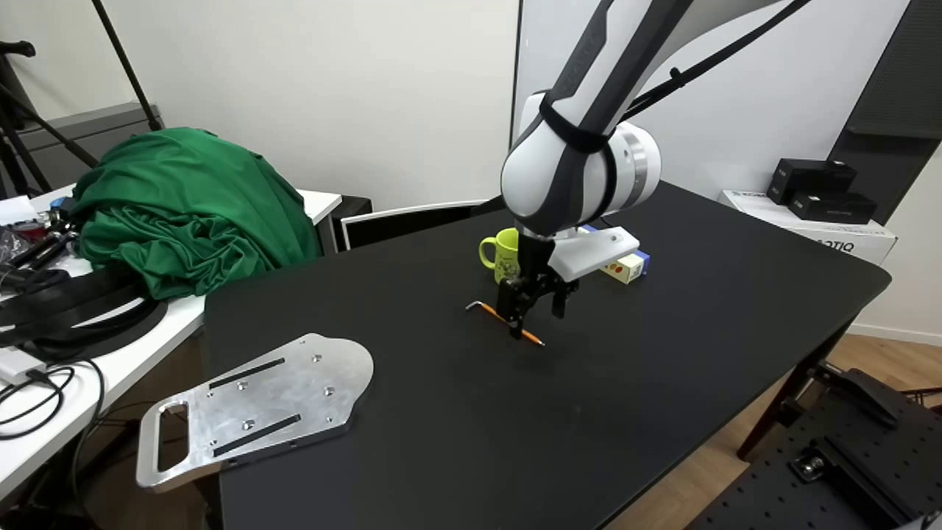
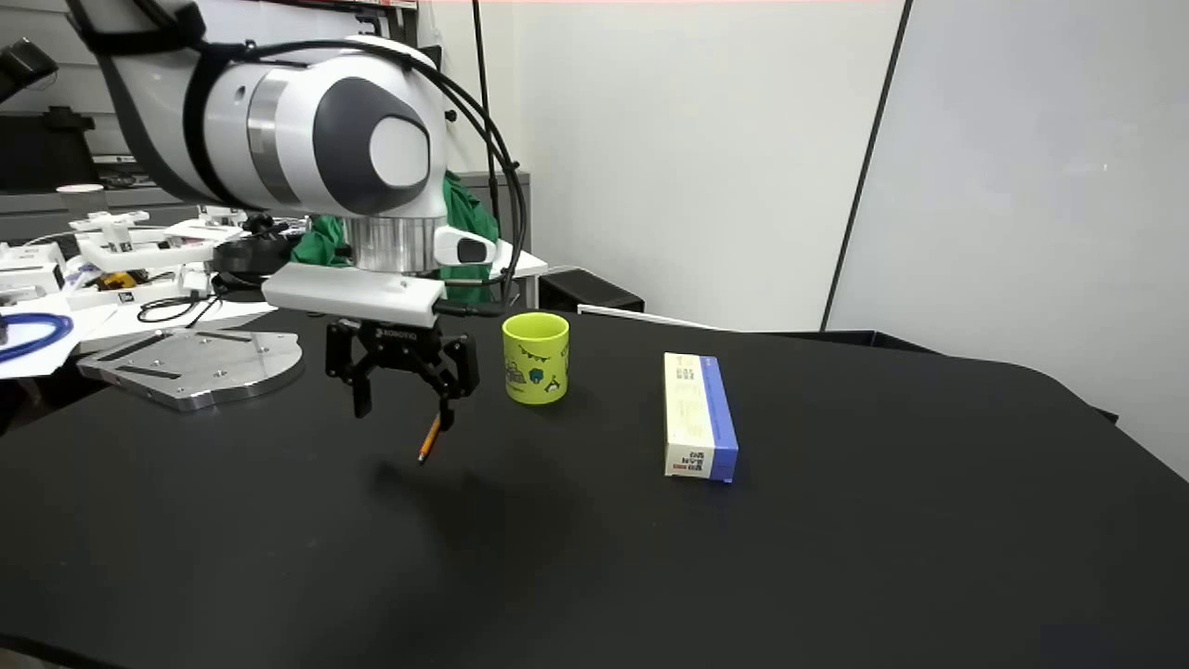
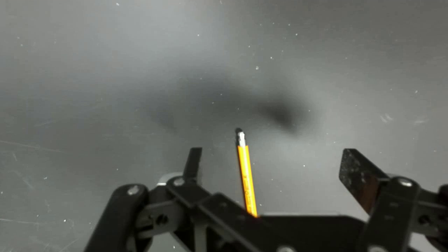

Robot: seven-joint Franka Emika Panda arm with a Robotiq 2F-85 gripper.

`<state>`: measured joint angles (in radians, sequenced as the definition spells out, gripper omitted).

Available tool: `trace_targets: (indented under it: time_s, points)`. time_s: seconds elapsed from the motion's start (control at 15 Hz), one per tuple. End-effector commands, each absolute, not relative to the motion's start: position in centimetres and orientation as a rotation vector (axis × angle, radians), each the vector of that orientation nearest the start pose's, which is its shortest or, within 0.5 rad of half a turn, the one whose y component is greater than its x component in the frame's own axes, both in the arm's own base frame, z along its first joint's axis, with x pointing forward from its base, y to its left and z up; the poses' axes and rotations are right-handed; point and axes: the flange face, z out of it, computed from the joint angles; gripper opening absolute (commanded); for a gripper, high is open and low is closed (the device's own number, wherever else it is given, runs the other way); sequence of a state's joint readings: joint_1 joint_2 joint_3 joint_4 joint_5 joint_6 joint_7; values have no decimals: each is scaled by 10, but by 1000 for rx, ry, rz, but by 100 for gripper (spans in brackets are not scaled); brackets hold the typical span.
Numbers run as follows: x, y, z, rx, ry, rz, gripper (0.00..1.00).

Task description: Put the wrench inside the yellow mug

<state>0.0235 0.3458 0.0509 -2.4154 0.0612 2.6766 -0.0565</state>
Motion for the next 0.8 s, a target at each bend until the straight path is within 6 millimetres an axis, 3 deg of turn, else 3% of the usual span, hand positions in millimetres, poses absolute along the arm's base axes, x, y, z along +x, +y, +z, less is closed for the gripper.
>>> trace_targets:
  time_s: [0.0, 0.4, 0.73]
  points:
    - [477, 31, 152, -3120, -84, 98, 100]
    - [474, 23, 137, -3150, -105, 80, 100]
    - [476, 24, 132, -3151, -37, -37, 100]
